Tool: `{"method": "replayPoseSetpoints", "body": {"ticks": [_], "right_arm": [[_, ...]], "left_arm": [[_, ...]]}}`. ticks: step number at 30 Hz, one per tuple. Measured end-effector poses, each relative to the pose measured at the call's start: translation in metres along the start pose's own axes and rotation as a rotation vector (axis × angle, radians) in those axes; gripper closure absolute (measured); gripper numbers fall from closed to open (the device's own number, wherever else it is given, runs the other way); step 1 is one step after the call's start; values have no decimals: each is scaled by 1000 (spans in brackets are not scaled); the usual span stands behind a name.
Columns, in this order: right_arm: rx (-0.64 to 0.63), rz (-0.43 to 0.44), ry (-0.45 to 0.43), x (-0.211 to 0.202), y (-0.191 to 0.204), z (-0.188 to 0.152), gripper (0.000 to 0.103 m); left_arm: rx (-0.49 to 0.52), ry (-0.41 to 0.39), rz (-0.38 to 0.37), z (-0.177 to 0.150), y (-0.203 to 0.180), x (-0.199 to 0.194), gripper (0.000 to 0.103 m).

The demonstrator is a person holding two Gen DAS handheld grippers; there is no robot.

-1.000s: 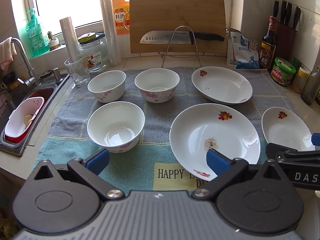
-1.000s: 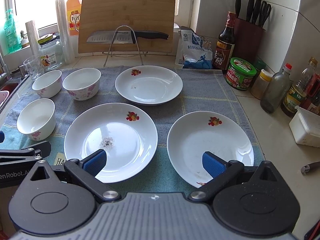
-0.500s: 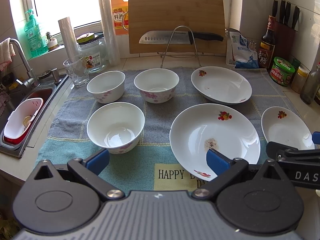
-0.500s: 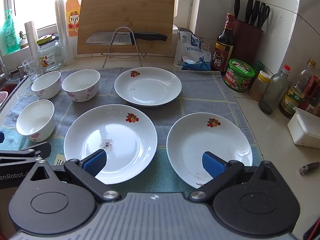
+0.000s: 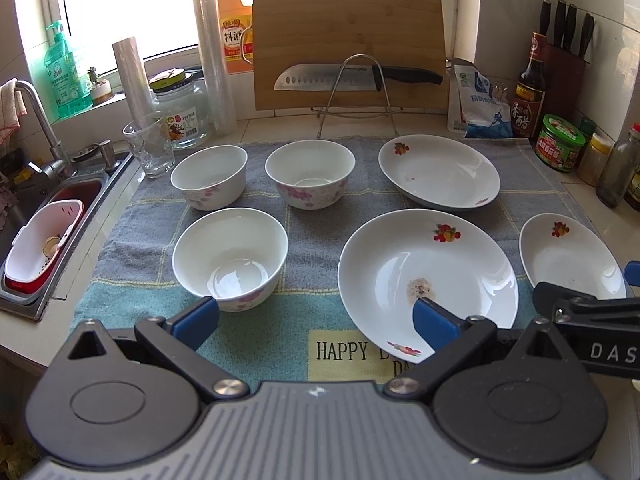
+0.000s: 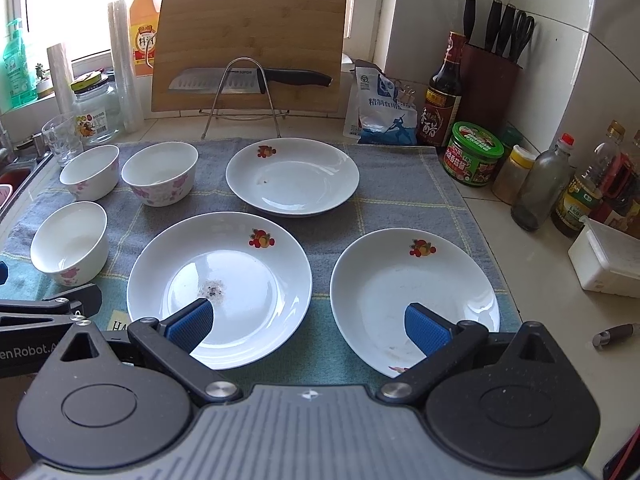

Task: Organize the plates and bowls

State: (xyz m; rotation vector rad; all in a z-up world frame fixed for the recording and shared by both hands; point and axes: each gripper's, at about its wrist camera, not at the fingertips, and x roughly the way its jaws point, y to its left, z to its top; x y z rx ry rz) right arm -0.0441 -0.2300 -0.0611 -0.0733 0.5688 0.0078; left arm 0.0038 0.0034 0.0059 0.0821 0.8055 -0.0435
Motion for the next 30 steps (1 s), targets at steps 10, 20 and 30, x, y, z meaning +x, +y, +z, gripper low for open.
{"method": "replayPoseSetpoints", "body": {"ticks": [10,20,30], "right_arm": [[9,-17,-12,-4,0,0,0],[43,-45,-62,-15,0,-3,0],[76,-120,-111,-27,4,-11,0]], "left_arm": [[14,-13,-24,3,1,0,1],[40,-23,-141,9,8,2,1],[105,-50,-290,12,14,8,1]]}}
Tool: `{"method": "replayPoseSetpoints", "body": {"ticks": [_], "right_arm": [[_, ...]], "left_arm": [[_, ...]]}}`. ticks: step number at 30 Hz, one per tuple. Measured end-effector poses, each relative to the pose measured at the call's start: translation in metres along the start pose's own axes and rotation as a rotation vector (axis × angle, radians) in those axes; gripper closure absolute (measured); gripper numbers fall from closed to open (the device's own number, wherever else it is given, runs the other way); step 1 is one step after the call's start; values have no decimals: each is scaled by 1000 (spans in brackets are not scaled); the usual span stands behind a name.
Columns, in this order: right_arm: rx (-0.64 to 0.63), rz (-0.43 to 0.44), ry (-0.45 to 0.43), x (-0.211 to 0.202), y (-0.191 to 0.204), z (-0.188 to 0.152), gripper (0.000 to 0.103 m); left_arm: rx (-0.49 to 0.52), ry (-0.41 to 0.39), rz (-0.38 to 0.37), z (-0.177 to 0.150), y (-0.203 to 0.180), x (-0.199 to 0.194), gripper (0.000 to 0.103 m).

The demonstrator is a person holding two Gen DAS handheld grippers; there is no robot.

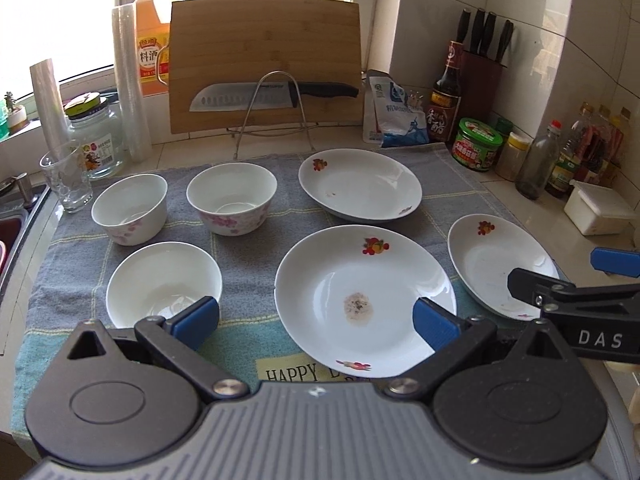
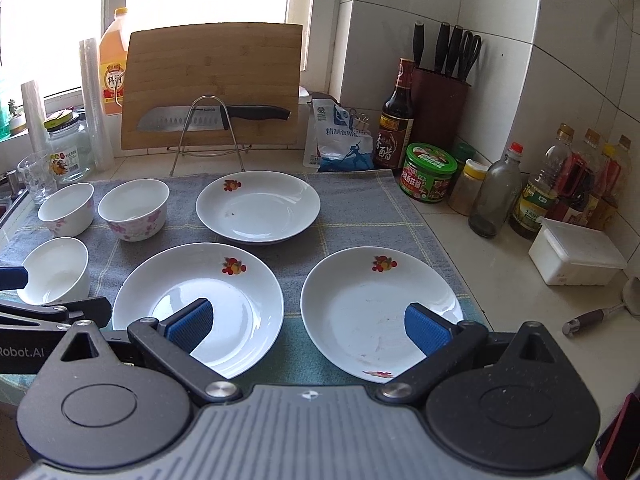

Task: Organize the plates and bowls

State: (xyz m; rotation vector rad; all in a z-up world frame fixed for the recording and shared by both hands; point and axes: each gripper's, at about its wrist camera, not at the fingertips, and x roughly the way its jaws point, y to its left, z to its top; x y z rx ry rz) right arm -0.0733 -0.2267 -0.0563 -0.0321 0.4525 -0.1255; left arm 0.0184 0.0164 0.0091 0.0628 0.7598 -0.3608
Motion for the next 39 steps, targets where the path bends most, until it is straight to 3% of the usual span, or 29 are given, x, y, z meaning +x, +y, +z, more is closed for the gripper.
{"method": "replayPoseSetpoints", "body": {"ticks": [5,13,17,27,33,37,39], "right_arm": [[-34,-37,-21,-3,-9,-7,0],[-11,-58,21,10,-41,-27,0],[-40,-52,31,22,-52,-42,0],[-29,39,99,67,-89,-56,0],[-50,94,140,92,-103,-66,0],[-44,134,152,107,-111,-68,0],[-44,149,153,113,-114,-68,0]], "left_arm": [[28,-3,-40,1,1,4,1],[34,72,-104,4,-5,26,1],[41,48,-71,9,-13,35,1],[66,-65,-50,29,-36,57,1],[81,-33,-142,44,-56,80,1],[190,-11,-128,52,-83,93,1],[211,0,-155,55,-91,100,1]]}}
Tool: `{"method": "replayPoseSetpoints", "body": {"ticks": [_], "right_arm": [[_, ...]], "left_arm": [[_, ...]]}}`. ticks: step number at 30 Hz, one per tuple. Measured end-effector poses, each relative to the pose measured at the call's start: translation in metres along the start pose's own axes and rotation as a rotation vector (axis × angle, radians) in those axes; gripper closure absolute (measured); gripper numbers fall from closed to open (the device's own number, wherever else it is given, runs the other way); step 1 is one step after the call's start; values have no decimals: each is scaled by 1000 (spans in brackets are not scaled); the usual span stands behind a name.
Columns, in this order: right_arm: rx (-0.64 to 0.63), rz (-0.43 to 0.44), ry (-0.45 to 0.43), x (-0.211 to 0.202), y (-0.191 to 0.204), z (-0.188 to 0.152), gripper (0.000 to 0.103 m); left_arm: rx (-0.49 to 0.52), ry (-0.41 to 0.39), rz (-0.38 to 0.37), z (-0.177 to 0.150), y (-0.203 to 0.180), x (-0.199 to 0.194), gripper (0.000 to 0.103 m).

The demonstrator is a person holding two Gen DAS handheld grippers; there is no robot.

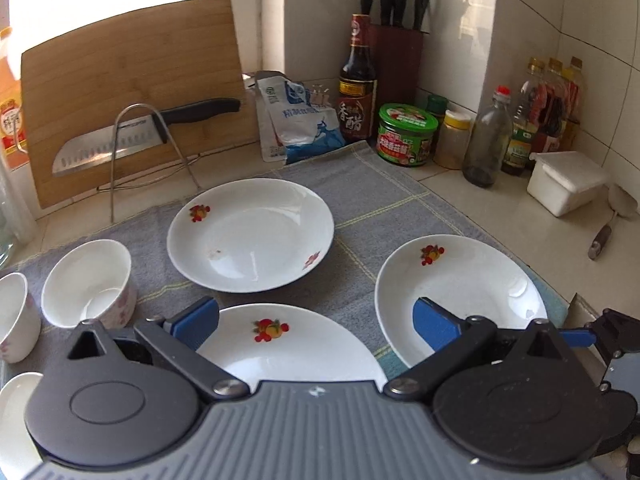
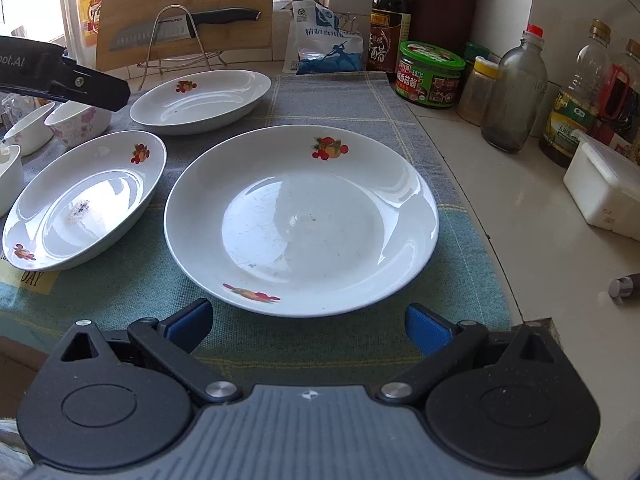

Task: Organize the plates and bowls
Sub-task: 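Move the left tool to a white fruit-decal plate and grip its rim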

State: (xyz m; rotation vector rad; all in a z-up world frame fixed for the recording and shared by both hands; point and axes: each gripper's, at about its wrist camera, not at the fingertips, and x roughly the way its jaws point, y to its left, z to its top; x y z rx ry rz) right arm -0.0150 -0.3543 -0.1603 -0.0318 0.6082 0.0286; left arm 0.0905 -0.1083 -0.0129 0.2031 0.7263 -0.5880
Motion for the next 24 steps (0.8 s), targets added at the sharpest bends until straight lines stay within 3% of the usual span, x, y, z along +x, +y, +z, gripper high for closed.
{"method": "replayPoseSetpoints", "body": {"ticks": [3,12,17,24], "right_arm": [[-22,13,-9,7,-3,1,0],[-76,71,-35,20,-8,1,0],[-87,82,-73,20,-12,-4,0],[-107,99,-82,20,-14,-5,0]], "left_arm": [[-5,40,-67,8,-5,14,1],[173,104,-134,32,-32,51,2],[239,161,-249,47,-46,76,2],[317,264,-334,57,-62,113,7]]}}
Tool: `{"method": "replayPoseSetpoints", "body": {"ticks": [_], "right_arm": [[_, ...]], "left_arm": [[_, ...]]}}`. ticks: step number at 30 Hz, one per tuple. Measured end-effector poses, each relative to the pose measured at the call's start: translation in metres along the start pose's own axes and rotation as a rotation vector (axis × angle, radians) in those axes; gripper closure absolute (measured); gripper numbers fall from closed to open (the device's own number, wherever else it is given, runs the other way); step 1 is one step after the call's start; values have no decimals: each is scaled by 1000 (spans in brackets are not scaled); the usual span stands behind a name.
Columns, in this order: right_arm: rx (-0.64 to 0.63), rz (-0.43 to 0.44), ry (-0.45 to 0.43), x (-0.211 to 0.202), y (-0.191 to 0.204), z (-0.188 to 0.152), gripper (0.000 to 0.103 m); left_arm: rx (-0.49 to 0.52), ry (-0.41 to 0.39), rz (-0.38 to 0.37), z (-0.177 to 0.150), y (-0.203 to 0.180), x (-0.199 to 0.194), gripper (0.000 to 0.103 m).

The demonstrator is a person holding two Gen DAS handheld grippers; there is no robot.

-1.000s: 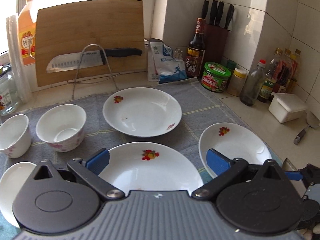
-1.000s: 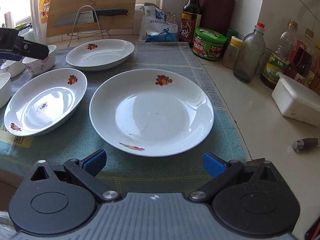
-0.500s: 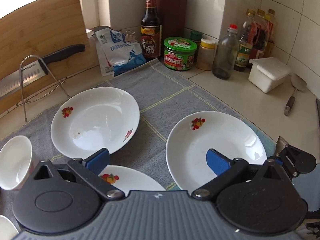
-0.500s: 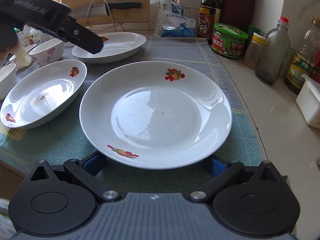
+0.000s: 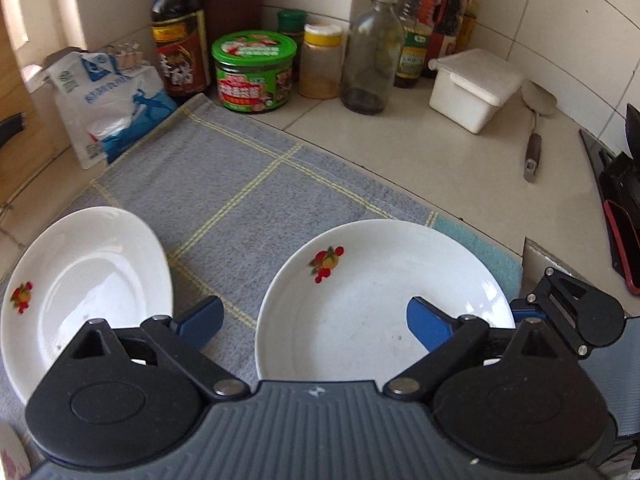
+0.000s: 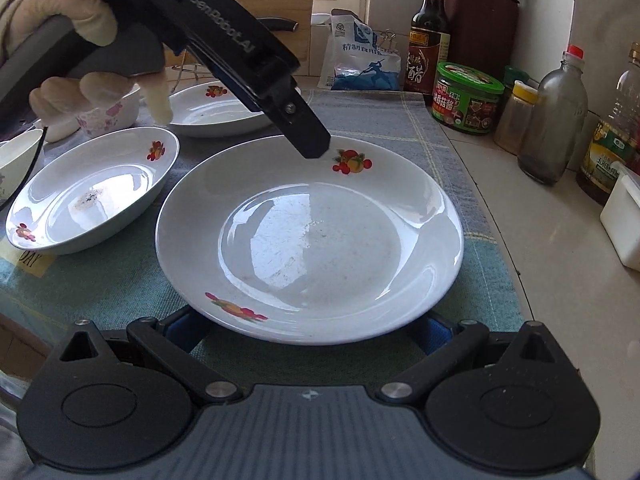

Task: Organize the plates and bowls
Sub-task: 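Move the left tool to a white fruit-decal plate and grip its rim, then lift the plate with the left tool and carry it toward the condiment jars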

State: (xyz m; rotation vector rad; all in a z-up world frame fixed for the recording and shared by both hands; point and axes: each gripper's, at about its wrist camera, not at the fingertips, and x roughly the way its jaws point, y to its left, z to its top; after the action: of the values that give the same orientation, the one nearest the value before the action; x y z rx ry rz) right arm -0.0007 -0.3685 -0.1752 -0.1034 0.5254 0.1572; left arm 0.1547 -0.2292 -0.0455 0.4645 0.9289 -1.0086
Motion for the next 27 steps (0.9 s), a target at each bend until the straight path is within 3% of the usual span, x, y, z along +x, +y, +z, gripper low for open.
{"method": "replayPoseSetpoints", "body": {"ticks": [4,8,27], "right_arm": [[-3,4,-8,0,-1,-1,0],[-10,13,-5,-1,-3,-2,0],[-20,59,1,-1,-10,1,0]], "left_arm": [[19,84,-81,9,4,19,18],[39,151,-108,14,9,33,25],[120,323,-210,36,14,53,26]]}}
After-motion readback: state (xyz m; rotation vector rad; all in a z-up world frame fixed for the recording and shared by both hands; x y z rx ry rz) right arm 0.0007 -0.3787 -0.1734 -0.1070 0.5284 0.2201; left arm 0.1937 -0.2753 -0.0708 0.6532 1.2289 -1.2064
